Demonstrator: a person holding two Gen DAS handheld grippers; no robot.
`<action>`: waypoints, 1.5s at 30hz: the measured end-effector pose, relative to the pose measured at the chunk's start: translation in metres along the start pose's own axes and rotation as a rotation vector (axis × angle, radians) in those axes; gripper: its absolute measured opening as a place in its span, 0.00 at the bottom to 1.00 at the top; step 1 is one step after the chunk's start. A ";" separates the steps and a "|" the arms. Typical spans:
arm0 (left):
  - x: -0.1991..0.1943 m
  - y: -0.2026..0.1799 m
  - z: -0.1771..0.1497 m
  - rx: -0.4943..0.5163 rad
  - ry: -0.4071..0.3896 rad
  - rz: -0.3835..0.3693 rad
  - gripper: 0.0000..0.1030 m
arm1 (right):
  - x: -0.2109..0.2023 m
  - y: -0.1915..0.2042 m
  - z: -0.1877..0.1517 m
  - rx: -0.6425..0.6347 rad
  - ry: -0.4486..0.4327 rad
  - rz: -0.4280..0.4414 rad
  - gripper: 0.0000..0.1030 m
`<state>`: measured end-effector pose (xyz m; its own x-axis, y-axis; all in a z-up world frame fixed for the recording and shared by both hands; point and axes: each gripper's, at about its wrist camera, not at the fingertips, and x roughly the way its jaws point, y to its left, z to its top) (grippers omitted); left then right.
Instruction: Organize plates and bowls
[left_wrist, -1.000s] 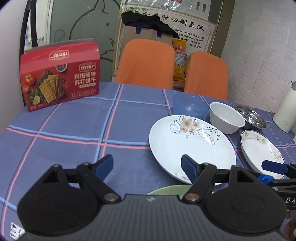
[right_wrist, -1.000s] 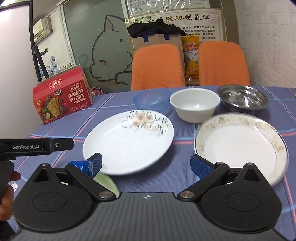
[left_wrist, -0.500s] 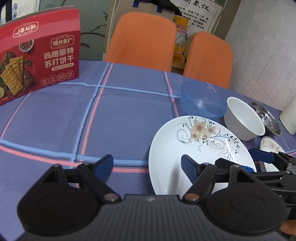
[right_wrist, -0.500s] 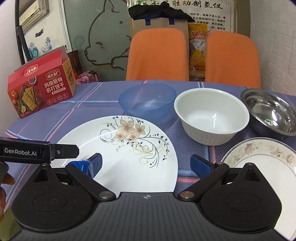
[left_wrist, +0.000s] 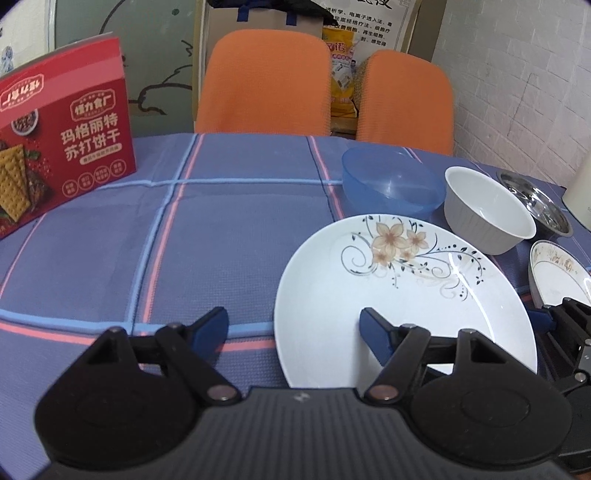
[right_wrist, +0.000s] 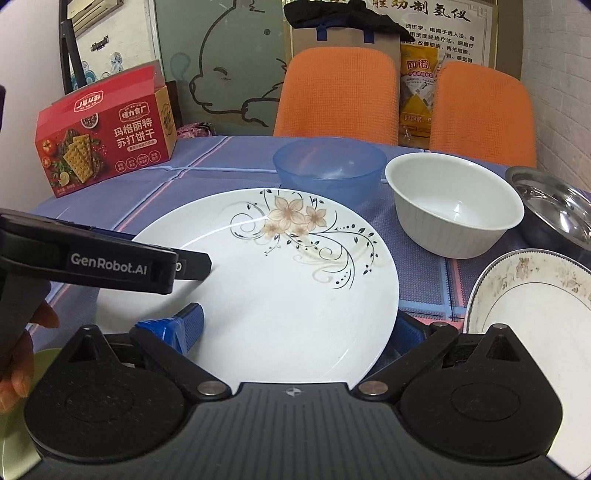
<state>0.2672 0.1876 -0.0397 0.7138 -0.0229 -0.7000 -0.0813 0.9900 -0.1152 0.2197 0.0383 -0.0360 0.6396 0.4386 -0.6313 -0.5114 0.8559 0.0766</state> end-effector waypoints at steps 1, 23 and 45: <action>0.000 0.000 0.000 -0.001 -0.003 0.000 0.70 | -0.001 0.001 -0.002 -0.004 -0.008 -0.001 0.87; -0.045 -0.020 0.010 0.028 -0.054 -0.041 0.44 | -0.035 0.020 0.010 0.055 -0.085 -0.017 0.88; -0.152 -0.014 -0.118 -0.022 -0.092 0.034 0.46 | -0.116 0.087 -0.079 0.040 -0.055 0.071 0.89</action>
<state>0.0776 0.1606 -0.0147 0.7710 0.0241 -0.6364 -0.1205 0.9867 -0.1087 0.0562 0.0401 -0.0173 0.6334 0.5123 -0.5800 -0.5341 0.8317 0.1514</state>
